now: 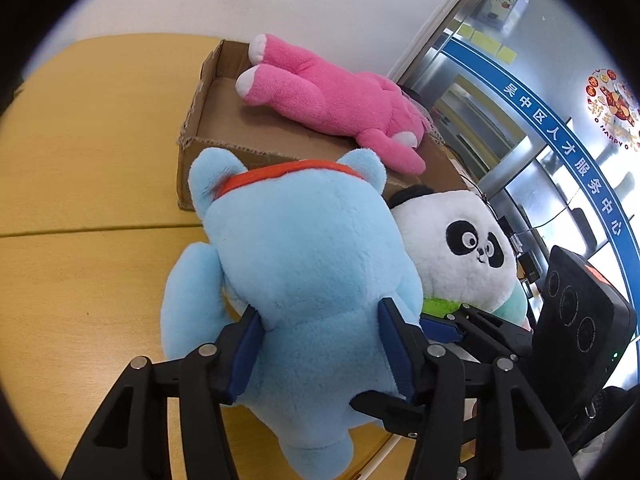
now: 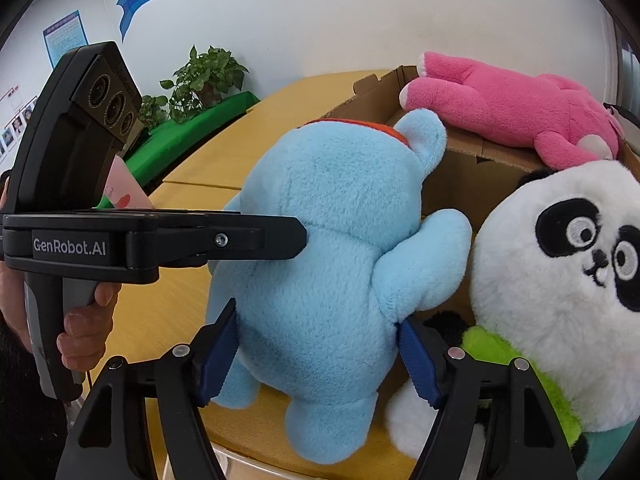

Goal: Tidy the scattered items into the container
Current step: 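Lift the blue bear with both tools and carry it toward the box, then lower the blue bear into the box beside the pink bear and release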

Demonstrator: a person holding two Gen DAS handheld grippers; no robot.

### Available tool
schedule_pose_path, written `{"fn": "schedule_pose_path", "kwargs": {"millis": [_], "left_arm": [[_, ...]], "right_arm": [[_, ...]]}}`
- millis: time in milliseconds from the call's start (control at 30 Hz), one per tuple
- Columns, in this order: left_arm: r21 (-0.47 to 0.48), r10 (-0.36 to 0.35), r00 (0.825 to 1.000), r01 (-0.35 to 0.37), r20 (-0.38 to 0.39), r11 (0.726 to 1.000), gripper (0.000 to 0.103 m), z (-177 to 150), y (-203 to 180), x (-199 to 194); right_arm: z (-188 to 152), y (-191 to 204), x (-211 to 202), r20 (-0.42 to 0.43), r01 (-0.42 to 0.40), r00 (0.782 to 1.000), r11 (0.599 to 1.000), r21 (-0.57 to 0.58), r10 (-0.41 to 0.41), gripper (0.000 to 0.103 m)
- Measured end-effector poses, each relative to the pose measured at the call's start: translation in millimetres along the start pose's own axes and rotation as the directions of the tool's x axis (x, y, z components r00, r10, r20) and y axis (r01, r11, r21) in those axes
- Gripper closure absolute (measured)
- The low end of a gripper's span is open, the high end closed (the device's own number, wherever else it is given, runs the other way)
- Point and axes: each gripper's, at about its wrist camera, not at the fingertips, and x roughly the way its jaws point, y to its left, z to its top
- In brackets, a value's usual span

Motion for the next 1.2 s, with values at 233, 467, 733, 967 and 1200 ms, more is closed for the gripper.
{"fn": "schedule_pose_path", "kwargs": {"millis": [233, 467, 733, 967, 1200], "left_arm": [[0.037, 0.016, 0.999, -0.017, 0.041, 0.999, 0.048, 17.9, -16.3, -16.0], [0.109, 0.013, 0.995, -0.025, 0.102, 0.994, 0.048, 55.1, -41.5, -33.8], [0.203, 0.001, 0.988, -0.033, 0.155, 0.979, 0.048, 105.2, -69.3, -46.3], [0.238, -0.005, 0.987, -0.034, 0.16, 0.971, 0.048, 125.6, -77.1, -39.7], [0.234, -0.024, 0.988, -0.012, 0.151, 0.972, 0.048, 136.4, -72.1, -28.3]], "right_arm": [[15.0, -0.1, -20.4, 0.059, -0.008, 0.998, 1.0, -0.009, 0.009, 0.025], [46.1, -6.4, -47.9, 0.142, 0.009, 0.99, 1.0, -0.023, -0.005, 0.025], [89.0, -17.1, -73.6, 0.238, 0.05, 0.97, 0.998, -0.027, -0.043, 0.025], [107.0, -26.8, -77.5, 0.256, 0.073, 0.964, 0.997, -0.014, -0.067, 0.025], [119.0, -35.1, -70.8, 0.235, 0.08, 0.969, 0.997, 0.002, -0.079, 0.025]]}}
